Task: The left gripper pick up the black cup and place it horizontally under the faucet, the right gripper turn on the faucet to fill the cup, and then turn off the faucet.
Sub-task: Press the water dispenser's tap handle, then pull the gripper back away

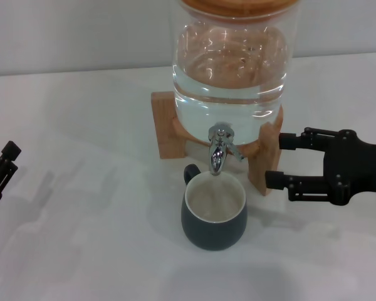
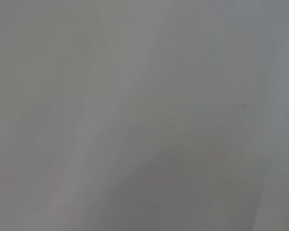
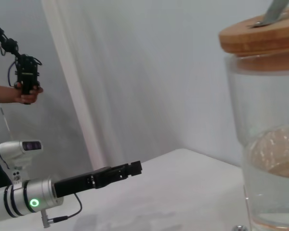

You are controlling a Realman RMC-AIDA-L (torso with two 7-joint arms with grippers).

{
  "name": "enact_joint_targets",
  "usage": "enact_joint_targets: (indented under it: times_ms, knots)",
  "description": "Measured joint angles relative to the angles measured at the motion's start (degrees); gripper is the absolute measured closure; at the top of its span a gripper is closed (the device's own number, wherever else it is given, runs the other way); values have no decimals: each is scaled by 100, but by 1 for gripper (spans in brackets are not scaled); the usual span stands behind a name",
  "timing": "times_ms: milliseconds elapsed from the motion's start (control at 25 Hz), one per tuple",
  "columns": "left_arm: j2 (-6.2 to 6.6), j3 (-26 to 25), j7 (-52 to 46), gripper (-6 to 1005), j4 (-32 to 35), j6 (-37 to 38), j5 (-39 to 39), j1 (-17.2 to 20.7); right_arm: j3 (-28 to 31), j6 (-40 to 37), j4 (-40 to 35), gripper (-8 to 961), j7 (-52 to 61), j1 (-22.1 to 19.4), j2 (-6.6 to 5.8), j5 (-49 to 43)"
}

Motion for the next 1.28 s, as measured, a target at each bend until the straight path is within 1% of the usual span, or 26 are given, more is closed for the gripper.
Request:
enact_joint_targets:
  times_ms: [200, 320, 480, 840, 1080, 1280]
  knots:
    - [0, 0, 0, 391, -1, -15, 1, 0, -279, -200, -133, 163, -7, -132, 4, 31]
    - [0, 0, 2, 391, -5, -49, 10, 0, -564, -556, -472, 164, -8, -382, 37, -59]
    - [0, 0, 28, 391, -40, -84, 9, 0, -912, -1028, -860, 166, 26, -654, 36, -109]
    - [26, 0, 100, 390, -62, -141, 10, 0, -1591, -1891, -1209, 169, 346, -826, 39, -495]
    - [54, -62, 218, 390, -60, -144, 11, 0, -1888, -2576, -1563, 171, 533, -1096, 41, -656]
    - [80, -71, 264, 390, -12, -127, 10, 0, -2343, -3192, -1942, 173, 832, -1274, 39, -1159]
